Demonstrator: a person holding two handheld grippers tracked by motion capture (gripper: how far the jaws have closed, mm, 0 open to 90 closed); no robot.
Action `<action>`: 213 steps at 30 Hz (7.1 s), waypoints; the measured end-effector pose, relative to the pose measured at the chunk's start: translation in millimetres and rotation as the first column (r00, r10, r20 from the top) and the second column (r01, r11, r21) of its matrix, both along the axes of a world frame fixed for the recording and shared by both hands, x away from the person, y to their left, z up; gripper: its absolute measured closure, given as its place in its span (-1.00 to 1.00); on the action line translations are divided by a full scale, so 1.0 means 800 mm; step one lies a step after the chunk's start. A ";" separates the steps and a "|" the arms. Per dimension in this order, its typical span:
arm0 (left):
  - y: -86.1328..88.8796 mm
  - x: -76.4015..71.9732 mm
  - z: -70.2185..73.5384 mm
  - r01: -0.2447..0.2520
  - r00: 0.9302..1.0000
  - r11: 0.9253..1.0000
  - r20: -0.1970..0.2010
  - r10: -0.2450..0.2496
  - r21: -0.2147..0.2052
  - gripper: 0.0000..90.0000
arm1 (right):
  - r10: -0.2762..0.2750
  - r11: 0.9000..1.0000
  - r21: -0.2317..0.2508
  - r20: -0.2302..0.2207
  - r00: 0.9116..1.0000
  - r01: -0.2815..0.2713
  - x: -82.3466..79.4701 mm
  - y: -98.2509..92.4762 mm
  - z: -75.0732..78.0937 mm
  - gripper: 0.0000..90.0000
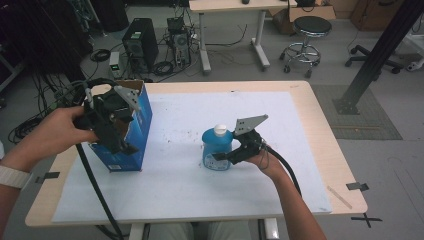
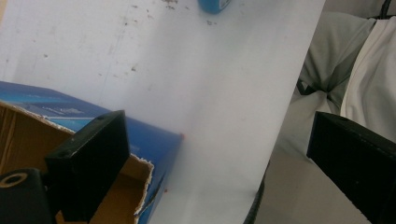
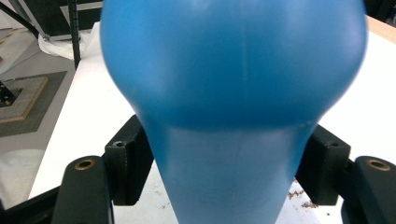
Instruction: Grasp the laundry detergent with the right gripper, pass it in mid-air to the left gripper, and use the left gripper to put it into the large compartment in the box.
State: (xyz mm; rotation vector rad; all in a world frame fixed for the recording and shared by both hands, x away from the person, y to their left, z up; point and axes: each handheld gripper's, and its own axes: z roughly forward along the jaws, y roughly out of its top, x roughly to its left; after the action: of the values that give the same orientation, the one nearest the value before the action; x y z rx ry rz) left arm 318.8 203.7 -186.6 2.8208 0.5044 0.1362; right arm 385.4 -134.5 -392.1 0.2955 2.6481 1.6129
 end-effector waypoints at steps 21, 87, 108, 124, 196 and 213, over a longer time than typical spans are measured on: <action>-0.001 0.004 -0.001 -0.002 1.000 1.000 -0.003 0.002 0.001 -0.86 | 0.025 1.000 0.017 0.012 1.000 -0.026 0.003 0.000 -0.001 -0.08; -0.115 0.025 0.059 0.165 0.985 0.983 0.028 -0.168 0.078 -0.86 | 0.150 0.987 -0.074 0.052 0.987 -0.146 -0.034 0.010 0.110 -0.01; -0.170 0.033 0.044 0.253 0.967 0.960 -0.019 -0.253 0.119 -0.85 | 0.183 0.982 -0.065 0.048 0.982 -0.180 -0.035 0.027 0.112 -0.01; -0.186 0.035 0.031 0.286 0.958 0.952 -0.038 -0.283 0.110 -0.85 | 0.201 0.979 -0.058 0.059 0.978 -0.198 -0.036 0.035 0.115 -0.01; -0.214 0.034 -0.004 0.328 0.944 0.937 -0.087 -0.319 0.123 -0.22 | 0.229 0.973 -0.055 0.075 0.971 -0.225 -0.040 0.048 0.122 -0.01; -0.215 0.031 -0.002 0.327 0.944 0.938 -0.076 -0.320 0.111 -0.15 | 0.235 0.971 -0.063 0.088 0.968 -0.230 -0.043 0.047 0.124 -0.01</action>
State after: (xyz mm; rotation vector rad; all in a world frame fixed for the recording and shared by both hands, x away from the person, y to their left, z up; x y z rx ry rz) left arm 343.4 32.0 -187.9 2.9871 0.0365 0.0207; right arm 351.0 -96.6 -293.0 -0.0959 2.7311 1.5675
